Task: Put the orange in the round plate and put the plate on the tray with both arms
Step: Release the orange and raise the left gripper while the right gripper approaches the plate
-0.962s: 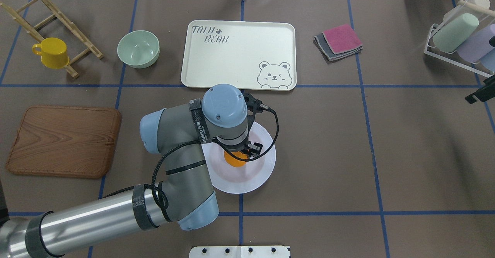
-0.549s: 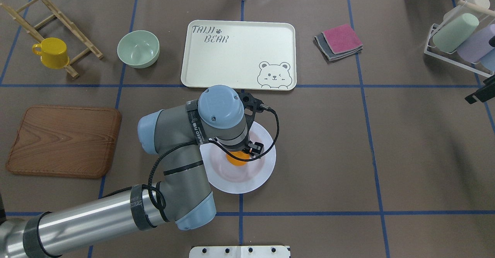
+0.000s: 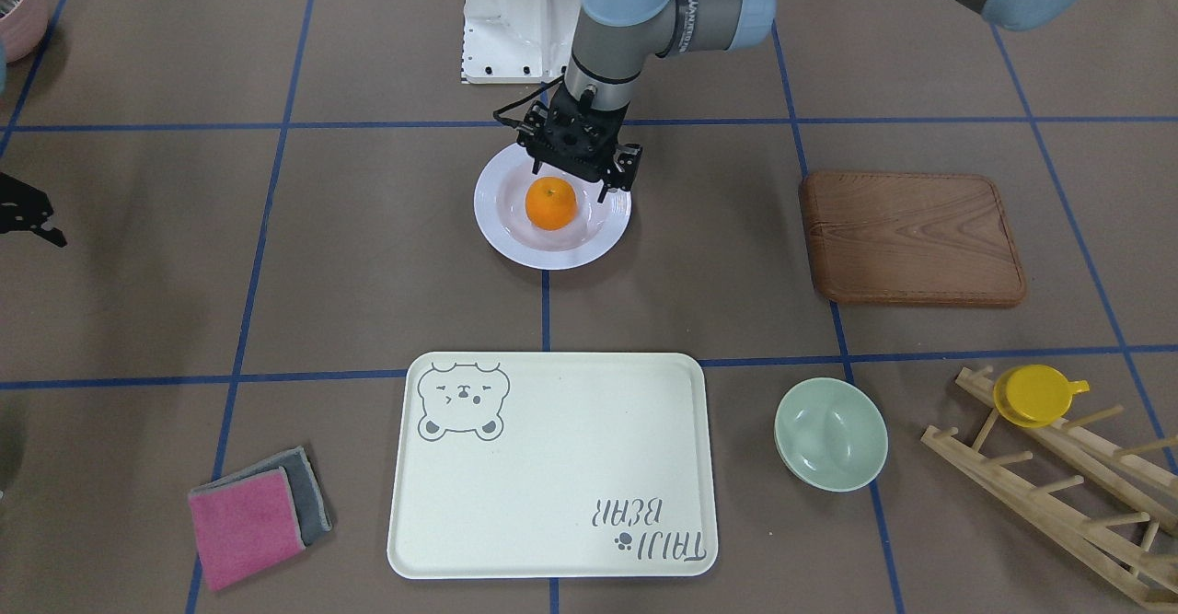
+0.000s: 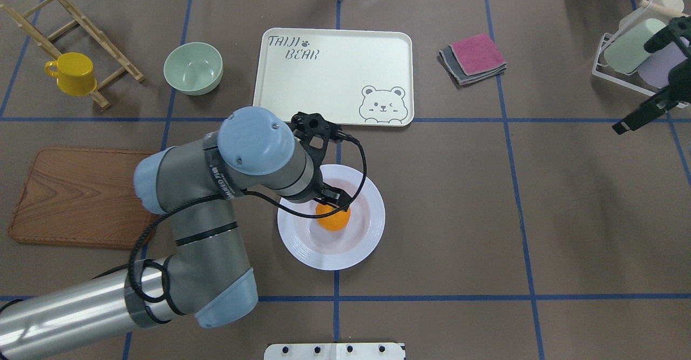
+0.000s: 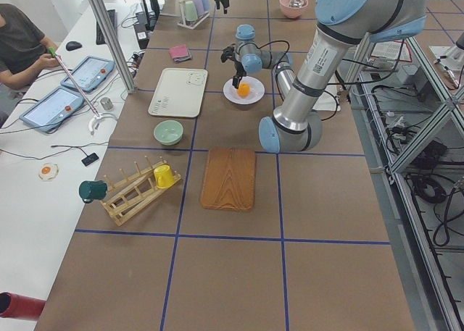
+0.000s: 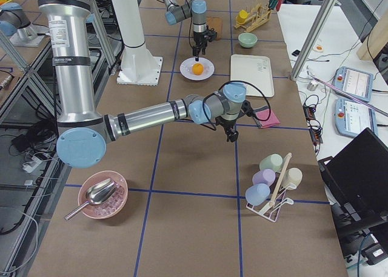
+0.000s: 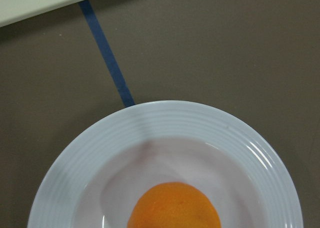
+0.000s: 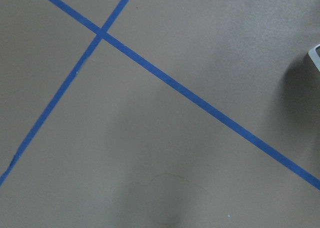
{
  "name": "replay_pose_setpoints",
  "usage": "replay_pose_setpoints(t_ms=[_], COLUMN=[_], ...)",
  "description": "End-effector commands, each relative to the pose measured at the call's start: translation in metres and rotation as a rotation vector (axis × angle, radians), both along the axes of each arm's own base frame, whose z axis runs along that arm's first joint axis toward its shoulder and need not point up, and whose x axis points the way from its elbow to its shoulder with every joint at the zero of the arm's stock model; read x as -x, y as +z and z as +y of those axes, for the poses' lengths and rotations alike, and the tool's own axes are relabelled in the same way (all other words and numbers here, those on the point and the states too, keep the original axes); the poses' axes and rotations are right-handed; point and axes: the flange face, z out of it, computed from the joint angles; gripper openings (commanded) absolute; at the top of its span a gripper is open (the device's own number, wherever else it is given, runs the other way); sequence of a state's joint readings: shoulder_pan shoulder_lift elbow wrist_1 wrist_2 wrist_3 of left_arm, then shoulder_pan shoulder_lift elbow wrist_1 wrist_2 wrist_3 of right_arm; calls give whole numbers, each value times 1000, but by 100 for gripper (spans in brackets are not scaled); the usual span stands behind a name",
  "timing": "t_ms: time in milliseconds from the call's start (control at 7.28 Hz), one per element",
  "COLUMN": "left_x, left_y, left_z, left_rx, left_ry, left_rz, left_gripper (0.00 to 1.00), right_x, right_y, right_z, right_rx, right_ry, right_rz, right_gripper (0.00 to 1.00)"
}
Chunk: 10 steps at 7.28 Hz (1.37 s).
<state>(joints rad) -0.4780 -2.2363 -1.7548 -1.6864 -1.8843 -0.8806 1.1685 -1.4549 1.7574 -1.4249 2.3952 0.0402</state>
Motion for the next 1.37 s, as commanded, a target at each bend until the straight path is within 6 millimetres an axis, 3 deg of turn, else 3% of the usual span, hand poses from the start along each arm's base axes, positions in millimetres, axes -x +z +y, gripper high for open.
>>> replay_pose_setpoints(t_ms=[0, 137, 412, 549, 687, 1099, 1236], left_x=[43, 59, 82, 84, 95, 105, 110], left_y=[38, 66, 83, 83, 86, 118, 121], left_z=[-19, -28, -47, -48, -59, -57, -63], left_rx=[-52, -100, -65, -103, -117, -75, -40], left_ry=[6, 30, 39, 52, 39, 26, -8], left_rz=[27, 22, 24, 30, 25, -11, -11], left_gripper=[98, 98, 98, 98, 98, 99, 99], right_x=[100, 145, 250, 284, 292, 313, 318], right_y=[-50, -63, -142, -163, -170, -172, -163], right_z=[11, 33, 60, 86, 99, 131, 142], right_rx=[65, 85, 224, 237, 303, 461, 526], right_ry=[51, 110, 251, 278, 340, 498, 540], right_rz=[-81, -125, -222, -275, -385, -722, -855], right_gripper=[100, 100, 100, 100, 100, 100, 100])
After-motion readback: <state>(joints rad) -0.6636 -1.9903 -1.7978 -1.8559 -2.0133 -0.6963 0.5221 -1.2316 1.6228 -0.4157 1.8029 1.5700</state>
